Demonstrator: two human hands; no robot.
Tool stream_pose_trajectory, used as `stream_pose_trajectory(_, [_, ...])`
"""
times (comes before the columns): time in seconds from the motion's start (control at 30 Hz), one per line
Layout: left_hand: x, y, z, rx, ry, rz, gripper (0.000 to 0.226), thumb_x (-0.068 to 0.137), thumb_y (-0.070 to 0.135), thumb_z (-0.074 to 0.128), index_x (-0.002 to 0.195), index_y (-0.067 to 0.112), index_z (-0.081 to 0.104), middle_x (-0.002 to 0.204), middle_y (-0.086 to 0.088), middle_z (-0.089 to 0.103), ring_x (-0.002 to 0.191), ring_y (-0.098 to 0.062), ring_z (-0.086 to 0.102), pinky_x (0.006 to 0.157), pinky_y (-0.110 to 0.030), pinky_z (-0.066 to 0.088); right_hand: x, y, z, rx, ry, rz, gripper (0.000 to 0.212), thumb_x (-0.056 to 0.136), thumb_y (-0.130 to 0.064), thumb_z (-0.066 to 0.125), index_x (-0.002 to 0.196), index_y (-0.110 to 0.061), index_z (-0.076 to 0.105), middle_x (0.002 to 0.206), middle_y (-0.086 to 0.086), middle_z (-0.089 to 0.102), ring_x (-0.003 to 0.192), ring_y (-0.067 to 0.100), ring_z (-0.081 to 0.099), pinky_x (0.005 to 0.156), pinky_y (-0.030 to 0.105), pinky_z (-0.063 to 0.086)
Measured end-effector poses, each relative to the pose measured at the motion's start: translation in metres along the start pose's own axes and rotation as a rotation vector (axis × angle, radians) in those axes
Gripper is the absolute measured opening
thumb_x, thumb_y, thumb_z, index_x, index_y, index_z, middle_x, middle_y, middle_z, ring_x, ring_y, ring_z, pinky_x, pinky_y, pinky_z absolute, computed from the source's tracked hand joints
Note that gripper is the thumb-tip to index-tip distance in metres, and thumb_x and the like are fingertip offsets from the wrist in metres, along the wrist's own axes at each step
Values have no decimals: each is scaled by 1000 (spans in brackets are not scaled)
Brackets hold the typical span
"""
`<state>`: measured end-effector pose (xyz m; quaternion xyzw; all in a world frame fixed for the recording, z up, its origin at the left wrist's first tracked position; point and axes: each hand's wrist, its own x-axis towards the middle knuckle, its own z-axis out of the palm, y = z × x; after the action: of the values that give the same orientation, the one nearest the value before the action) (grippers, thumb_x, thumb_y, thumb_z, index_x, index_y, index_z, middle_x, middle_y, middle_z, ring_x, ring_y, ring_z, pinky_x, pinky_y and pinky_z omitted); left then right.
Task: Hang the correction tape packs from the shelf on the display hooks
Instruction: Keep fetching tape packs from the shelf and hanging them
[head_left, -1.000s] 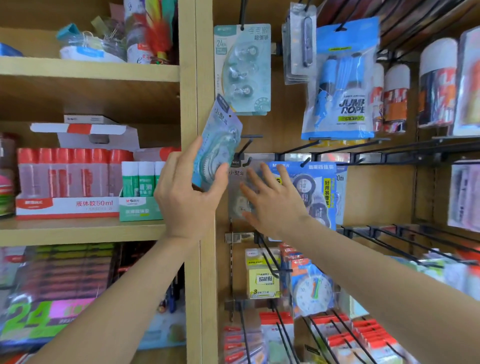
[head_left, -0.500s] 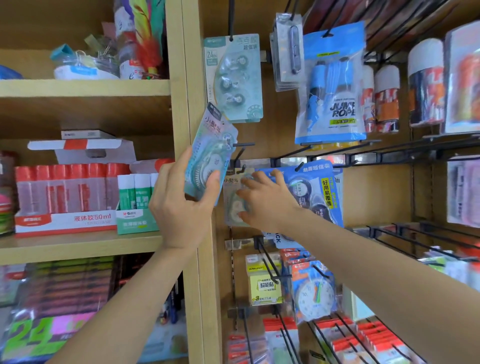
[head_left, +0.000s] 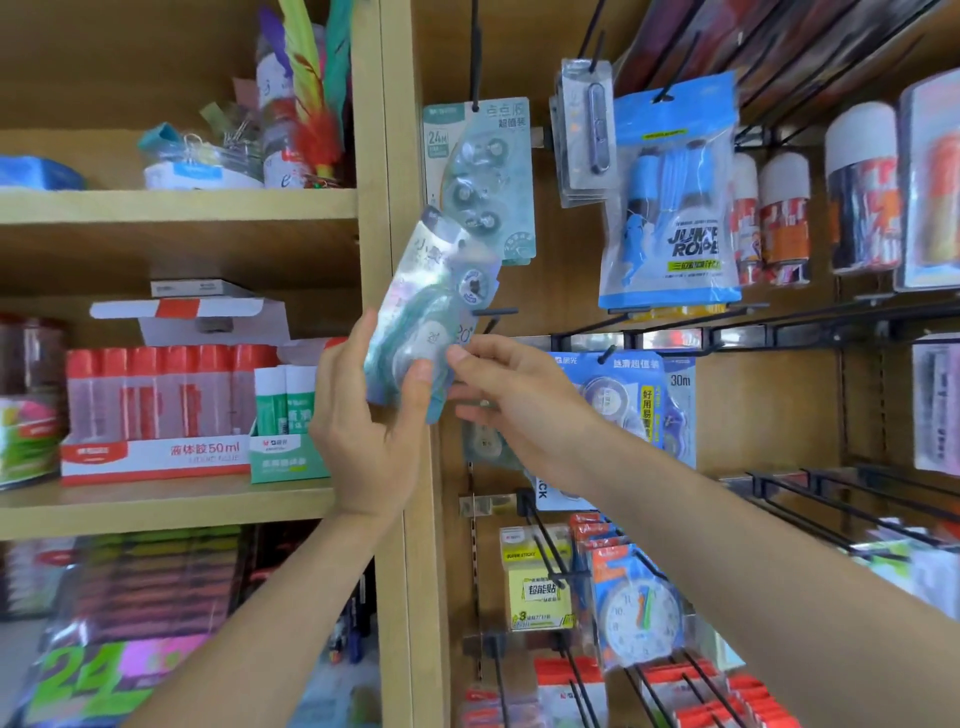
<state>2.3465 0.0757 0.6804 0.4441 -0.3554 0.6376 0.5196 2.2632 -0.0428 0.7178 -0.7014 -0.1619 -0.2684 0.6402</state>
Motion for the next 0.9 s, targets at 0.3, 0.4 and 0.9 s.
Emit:
stream_pose_trajectory(0.3, [12,-11,-28,24,-159,88,43,99,23,47,134,1,58,131,-9,63,119,-23,61,97,-34,49,-5,10,-15,240,-145,136,31,102,-17,52,132,-8,59,118,8,69,96,19,70,72,32,58])
stream_pose_trajectory(0.4, [25,-24,-35,213,-325,135,48,100,29,50,142,6,55,149,-9,53,138,-26,48,113,-40,39,-19,24,-33,160,-144,121,30,100,-9,54,128,-6,60,119,9,68,103,23,67,86,39,57])
stream_pose_trajectory(0.9, [-11,-18,-26,637,-620,84,79,100,51,36,162,16,2,171,0,-6,157,-22,3,127,-46,15,-51,47,-85,-284,359,-14,10,94,-6,65,87,-13,68,73,7,65,66,12,65,56,22,51])
